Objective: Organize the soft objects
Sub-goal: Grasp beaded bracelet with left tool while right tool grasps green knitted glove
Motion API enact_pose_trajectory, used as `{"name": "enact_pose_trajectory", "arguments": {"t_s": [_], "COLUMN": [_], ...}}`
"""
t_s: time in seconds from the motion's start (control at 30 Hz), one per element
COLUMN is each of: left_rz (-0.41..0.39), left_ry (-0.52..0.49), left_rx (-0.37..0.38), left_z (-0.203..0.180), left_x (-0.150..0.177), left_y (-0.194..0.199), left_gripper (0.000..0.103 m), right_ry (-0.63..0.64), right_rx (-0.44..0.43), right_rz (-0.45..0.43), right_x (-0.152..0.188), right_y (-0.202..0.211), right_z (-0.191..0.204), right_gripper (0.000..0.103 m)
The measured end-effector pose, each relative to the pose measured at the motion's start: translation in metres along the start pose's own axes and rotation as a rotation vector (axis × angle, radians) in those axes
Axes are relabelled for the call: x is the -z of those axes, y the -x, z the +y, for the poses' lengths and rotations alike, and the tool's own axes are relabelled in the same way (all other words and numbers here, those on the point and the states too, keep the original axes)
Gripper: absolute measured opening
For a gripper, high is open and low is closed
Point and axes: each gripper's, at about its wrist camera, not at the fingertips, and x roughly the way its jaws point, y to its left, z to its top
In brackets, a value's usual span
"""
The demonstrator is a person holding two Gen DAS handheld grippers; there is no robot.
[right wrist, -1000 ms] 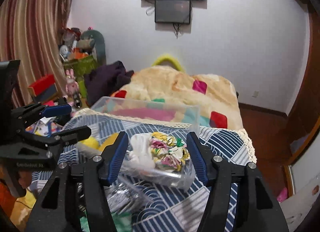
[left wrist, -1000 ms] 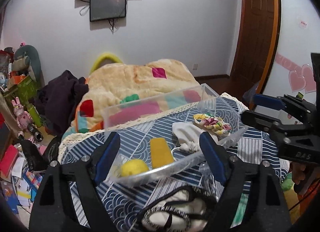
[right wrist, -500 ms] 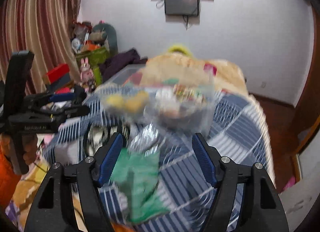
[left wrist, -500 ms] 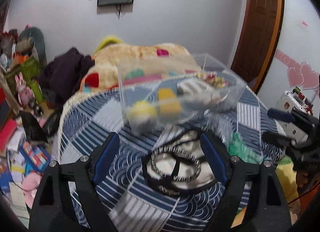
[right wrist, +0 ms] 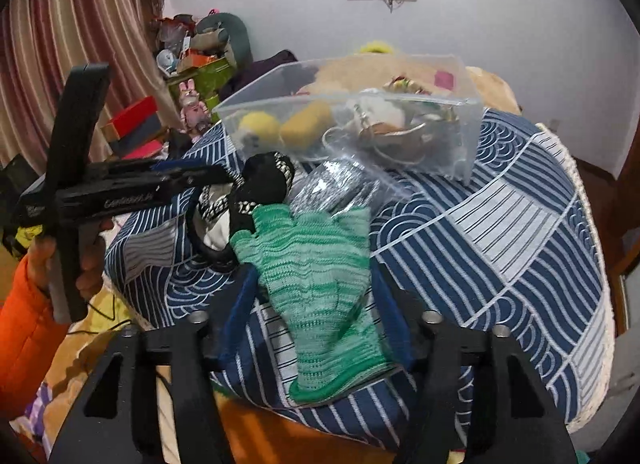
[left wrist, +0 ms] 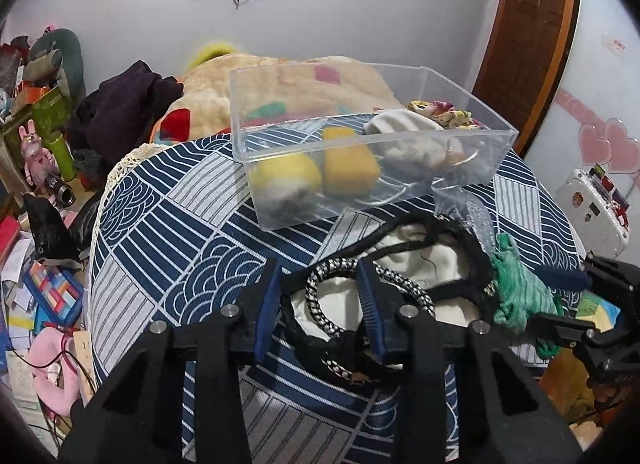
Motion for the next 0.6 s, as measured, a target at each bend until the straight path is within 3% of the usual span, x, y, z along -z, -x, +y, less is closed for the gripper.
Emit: {"name": "enact_pose_trajectory", "arguments": {"t_s": [0.23, 0.37, 0.53, 0.6], "left_rz": [-0.019, 0.01, 0.06, 0.062], "left_ry": [0.002, -0.019, 0.002, 0.013], "left_rx": [0.014, 0.025, 0.029, 0.033], "left_z": [0.001, -0.004, 0.001, 0.003], "left_x": [-0.007, -0.005, 0.003, 0.004], "left_y": [0.003, -0.003, -0.019, -0.02], "left_gripper": [0.033, 0.033, 0.02, 0.011], "right_ry": [0.009, -0.013, -0.011, -0.015], "right_rx": [0.012, 0.003, 0.014, 0.018], "right_rz": [0.003, -0.007, -0.026, -0.036], "right_x": [0.005, 0.006, 0.006, 0.006], "right_y": [-0.004, -0.001, 0.006, 0.009], "right_z": [0.003, -0.001, 0.0, -0.002], "right_gripper": [0.02, 0.016, 0.013, 0.013]}}
